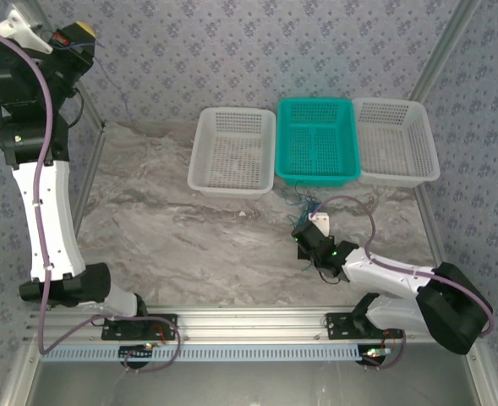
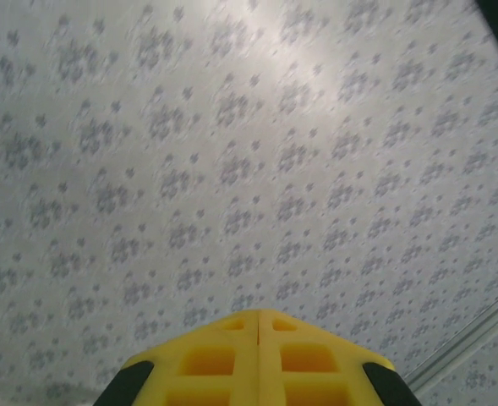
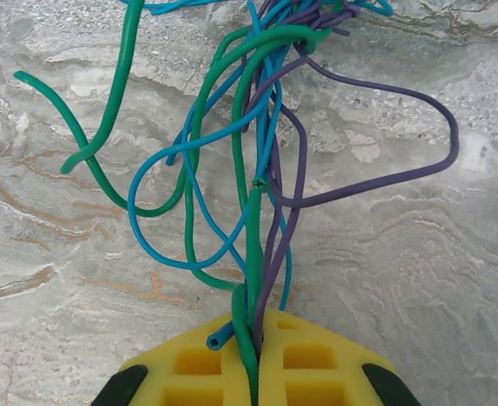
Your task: Untangle the cables
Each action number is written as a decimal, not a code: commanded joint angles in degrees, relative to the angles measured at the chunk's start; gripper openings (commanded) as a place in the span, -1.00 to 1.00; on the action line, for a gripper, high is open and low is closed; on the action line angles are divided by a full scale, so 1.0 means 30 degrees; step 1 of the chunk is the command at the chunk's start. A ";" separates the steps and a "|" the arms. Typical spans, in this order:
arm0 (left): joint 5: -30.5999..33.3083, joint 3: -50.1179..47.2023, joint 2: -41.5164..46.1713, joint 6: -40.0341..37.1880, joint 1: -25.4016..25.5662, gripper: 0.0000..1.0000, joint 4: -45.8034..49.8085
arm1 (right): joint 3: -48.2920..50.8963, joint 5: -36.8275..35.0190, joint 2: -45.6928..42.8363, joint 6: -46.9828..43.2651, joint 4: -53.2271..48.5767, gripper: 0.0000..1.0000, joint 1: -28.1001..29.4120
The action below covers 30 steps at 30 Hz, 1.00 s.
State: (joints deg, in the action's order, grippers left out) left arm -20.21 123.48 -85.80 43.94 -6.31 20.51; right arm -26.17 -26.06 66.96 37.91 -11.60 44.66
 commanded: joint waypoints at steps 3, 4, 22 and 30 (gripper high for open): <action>-0.0528 0.2165 -0.0906 0.0015 0.0803 -1.00 -0.3512 | -0.0385 0.0422 0.0092 -0.0035 0.0316 -1.00 0.0151; -0.0581 0.2750 -0.1432 0.0102 0.1171 -1.00 -0.3907 | -0.0406 0.0477 0.0120 -0.0004 0.0272 -1.00 0.0184; -0.3042 1.6027 -1.3805 0.0535 0.5388 -1.00 -0.3689 | -0.0058 -0.0244 -0.0508 0.0401 -0.0197 -1.00 0.0721; -0.2842 1.5998 -1.4006 0.0259 0.5967 -1.00 -0.4811 | -0.0085 -0.0247 -0.0231 0.0201 -0.0119 -1.00 0.0727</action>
State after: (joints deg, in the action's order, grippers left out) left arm -28.32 169.12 -130.30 46.13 11.66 10.83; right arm -26.17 -25.10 66.28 38.15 -11.16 46.44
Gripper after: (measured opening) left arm 0.062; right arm 0.063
